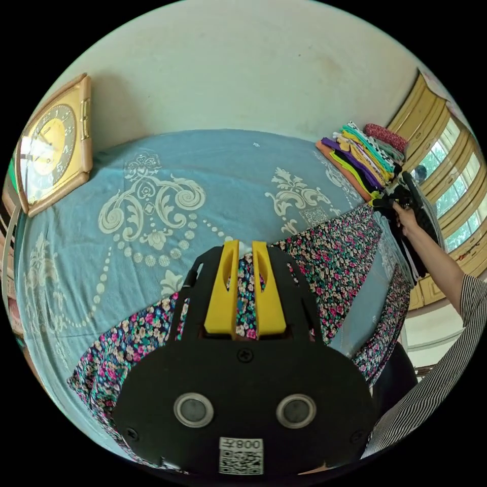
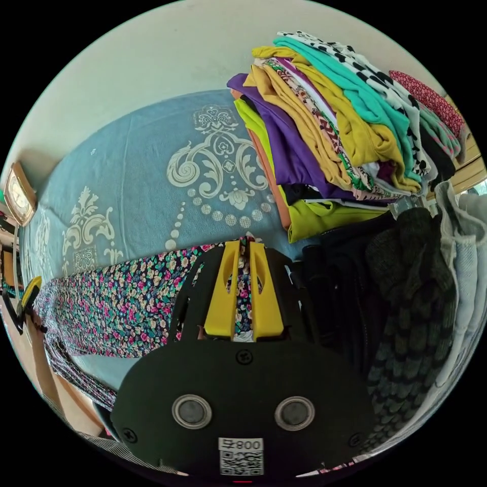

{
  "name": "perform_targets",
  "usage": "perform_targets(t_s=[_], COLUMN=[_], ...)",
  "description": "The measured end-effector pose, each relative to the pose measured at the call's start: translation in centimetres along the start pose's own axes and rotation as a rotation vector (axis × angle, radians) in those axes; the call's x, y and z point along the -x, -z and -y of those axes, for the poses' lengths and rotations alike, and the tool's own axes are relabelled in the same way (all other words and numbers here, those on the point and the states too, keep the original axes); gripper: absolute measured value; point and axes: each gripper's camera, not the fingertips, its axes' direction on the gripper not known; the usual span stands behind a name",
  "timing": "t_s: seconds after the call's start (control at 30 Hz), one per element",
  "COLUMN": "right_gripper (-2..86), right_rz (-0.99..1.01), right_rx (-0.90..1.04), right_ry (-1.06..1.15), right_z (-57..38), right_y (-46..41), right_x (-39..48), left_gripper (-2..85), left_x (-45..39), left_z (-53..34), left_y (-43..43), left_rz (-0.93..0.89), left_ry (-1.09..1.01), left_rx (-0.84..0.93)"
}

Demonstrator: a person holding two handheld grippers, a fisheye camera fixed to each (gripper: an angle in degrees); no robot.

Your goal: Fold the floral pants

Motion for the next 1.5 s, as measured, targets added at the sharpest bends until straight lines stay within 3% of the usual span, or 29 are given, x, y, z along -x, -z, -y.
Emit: perform_targets(t_s=[0.17,0.33,0.47,0.6,0.77,0.9,1.1,1.27,1.5], right_gripper=[5.1,4.7,4.7,4.7,4.7,6.1,7.1,7.3,5.7], right_rz=[-0.067,0.095,0.380,0.524,0.525,0.589,0.607,0.530,0.407], right_rx=[-0.096,-0.163,-0.118,-0.046,-0.003,0.018,0.025,0.027,0.030], right_ry=[0.085,0.264,0.530,0.800,0.981,1.096,1.325,1.358,1.317], right_z=[-2.3,-5.9,-9.6,-14.8,-20.2,-25.1,-36.6,-42.3,-45.7], right_y=[1.1,2.1,2.0,1.7,1.5,2.8,4.6,3.9,2.4], right_x=[3.6,10.6,21.7,33.2,42.0,47.1,53.4,56.0,58.4], left_gripper=[6.2,6.6,7.3,6.6,4.0,5.5,7.6,8.6,7.0], left_x=[6.2,14.4,19.5,22.6,23.9,25.5,23.8,21.3,23.3], left_z=[-9.5,-17.0,-19.3,-20.3,-20.7,-22.7,-33.0,-43.8,-48.8], left_y=[10.0,16.5,18.2,17.3,21.6,23.7,30.5,33.6,32.9], left_rz=[0.143,0.251,0.284,0.285,0.348,0.313,0.193,0.120,-0.049], left_ry=[0.198,0.485,0.621,0.659,0.579,0.588,0.633,0.802,0.943], left_rx=[-0.087,-0.067,-0.026,0.092,-0.032,0.008,-0.079,-0.039,-0.088])
